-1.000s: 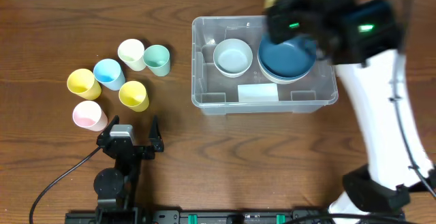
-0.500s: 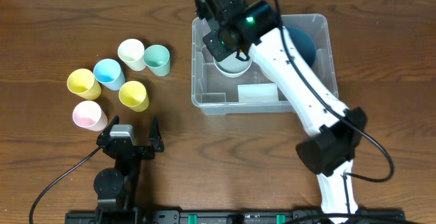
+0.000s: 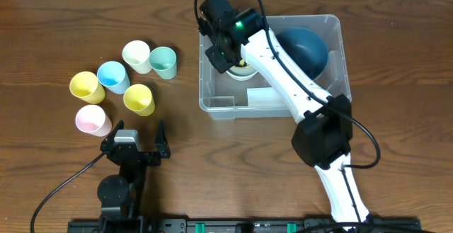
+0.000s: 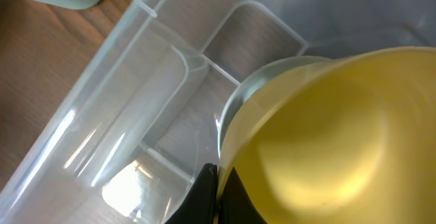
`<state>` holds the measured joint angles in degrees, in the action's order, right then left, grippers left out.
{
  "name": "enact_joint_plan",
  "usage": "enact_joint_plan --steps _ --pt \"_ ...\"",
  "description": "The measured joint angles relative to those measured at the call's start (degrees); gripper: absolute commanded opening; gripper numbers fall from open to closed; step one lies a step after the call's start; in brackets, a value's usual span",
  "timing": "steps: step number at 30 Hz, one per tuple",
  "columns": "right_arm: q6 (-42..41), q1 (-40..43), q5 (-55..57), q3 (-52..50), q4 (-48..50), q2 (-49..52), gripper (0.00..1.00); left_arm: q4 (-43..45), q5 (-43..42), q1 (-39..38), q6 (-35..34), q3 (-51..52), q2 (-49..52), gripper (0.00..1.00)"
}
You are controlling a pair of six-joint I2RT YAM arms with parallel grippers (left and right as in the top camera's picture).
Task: Pack container
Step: 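Carry the yellow bowl over the white bowls in the bin, then lower the yellow bowl onto the white bowls, release, withdraw right gripper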
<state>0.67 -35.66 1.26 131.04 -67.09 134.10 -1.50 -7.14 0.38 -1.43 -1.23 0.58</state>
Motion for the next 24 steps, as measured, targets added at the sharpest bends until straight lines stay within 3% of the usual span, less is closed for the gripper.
enact_joint_plan --steps 15,18,21,24 --pt "0.00 0.59 0.02 -1.33 1.51 0.76 0.02 0.00 0.00 0.00 0.00 0.00 0.00 0.98" --pt "0.00 0.87 0.13 -2.23 1.88 0.76 0.10 0.00 0.00 0.00 0.00 0.00 0.00 0.98" --pt "-0.15 0.87 0.50 -2.78 2.21 0.76 0.29 0.00 0.00 0.00 0.00 0.00 0.00 0.98" --pt "0.13 0.87 0.74 -2.91 2.29 0.76 0.35 0.00 0.00 0.00 0.00 0.00 0.00 0.98"
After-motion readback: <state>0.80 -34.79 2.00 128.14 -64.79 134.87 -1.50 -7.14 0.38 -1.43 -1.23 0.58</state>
